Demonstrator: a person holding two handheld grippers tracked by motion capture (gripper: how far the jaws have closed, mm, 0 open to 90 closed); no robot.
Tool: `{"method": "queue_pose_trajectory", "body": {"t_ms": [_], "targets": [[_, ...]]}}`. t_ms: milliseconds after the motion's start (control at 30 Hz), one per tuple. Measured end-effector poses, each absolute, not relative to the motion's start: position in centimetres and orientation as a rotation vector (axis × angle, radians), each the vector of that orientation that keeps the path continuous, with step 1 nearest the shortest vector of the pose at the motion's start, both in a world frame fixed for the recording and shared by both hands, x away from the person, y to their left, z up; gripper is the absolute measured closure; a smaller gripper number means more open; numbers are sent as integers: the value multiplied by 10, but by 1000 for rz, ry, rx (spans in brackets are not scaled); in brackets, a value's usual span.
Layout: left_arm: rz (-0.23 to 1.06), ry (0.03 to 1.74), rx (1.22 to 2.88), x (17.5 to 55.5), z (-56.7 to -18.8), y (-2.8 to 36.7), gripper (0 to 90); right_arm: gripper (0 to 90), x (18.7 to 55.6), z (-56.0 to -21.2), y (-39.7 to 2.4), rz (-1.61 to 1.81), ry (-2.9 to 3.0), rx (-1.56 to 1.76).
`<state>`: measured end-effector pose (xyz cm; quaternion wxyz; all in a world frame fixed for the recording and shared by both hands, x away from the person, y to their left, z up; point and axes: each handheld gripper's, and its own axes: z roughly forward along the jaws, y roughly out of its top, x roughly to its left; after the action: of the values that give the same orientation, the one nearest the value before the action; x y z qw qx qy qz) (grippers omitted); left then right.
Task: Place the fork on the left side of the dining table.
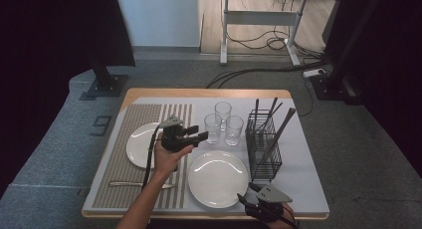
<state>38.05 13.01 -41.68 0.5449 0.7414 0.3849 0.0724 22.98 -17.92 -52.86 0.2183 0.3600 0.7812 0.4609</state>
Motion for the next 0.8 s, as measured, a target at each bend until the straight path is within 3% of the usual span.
{"method": "queue_pose_trajectory", "body": {"t_ms": [800], "targets": [[146, 885, 1788, 391, -412, 111, 455, 419, 229, -529, -181, 1282, 2151, 1007]]}}
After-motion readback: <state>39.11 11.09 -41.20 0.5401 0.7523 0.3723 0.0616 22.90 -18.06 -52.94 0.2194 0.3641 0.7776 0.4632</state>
